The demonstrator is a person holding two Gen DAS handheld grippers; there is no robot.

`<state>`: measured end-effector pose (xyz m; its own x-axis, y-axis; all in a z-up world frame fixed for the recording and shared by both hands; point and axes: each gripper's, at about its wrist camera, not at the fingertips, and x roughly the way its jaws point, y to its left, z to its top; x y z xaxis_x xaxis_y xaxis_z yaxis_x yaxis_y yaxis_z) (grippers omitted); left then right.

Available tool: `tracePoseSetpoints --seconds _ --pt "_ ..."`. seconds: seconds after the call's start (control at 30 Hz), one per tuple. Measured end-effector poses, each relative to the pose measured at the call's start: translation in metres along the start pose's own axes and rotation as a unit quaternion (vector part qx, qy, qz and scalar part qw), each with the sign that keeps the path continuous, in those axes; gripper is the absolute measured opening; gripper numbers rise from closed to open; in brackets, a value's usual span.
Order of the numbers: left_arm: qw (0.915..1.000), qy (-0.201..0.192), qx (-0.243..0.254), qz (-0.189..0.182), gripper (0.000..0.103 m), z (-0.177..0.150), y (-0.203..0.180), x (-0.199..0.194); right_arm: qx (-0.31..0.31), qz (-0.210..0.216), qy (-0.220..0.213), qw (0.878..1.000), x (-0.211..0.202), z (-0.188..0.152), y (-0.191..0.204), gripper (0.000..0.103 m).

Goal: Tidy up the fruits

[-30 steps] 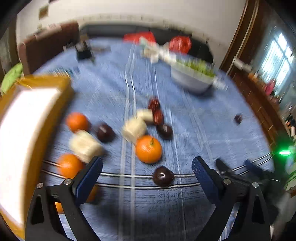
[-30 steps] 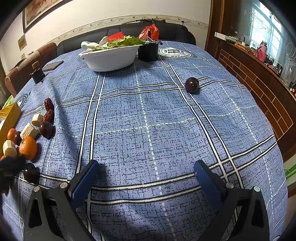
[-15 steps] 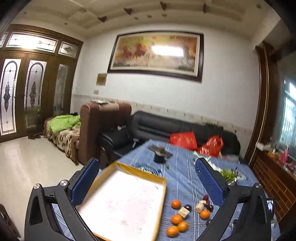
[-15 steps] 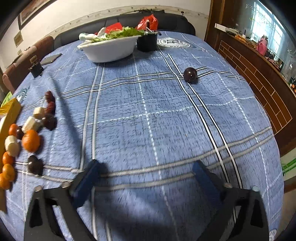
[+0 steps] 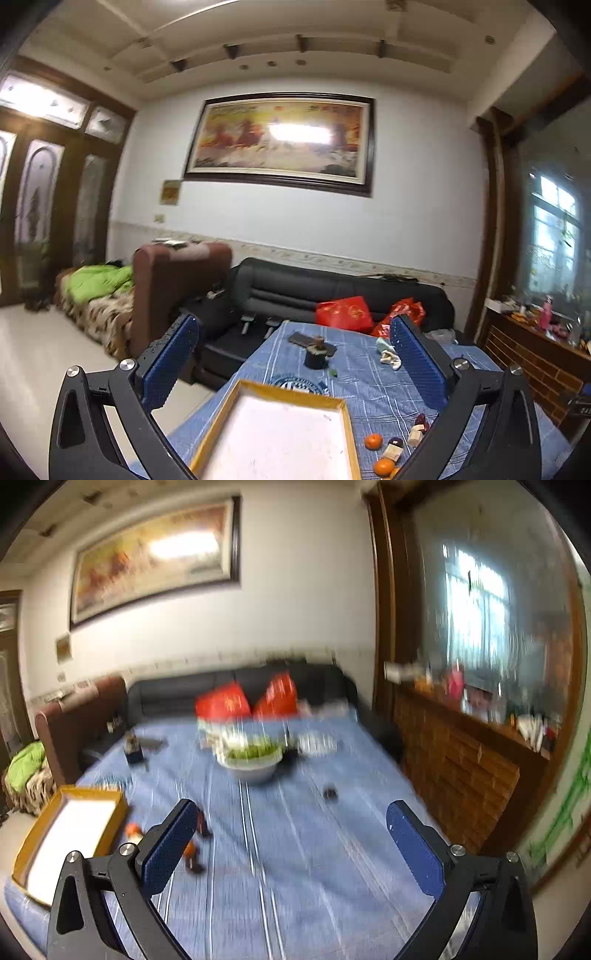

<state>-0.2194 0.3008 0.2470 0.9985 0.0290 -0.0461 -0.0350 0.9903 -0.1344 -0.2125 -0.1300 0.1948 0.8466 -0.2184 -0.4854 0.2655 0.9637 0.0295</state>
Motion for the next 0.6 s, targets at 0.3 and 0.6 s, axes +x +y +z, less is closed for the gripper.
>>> tracePoseSetpoints --seconds 0.3,0.6 --pt "0.9962 0.081 -0.015 -0.026 0.103 -0.043 -0.024 0.038 -0.021 0.021 0.072 0.997 0.047 -0.012 0.031 0.102" --pt "0.9823 0.172 0.055 0.051 0.103 -0.094 -0.063 0.043 -0.115 0.172 0.179 0.962 0.155 -0.05 0.104 0.069"
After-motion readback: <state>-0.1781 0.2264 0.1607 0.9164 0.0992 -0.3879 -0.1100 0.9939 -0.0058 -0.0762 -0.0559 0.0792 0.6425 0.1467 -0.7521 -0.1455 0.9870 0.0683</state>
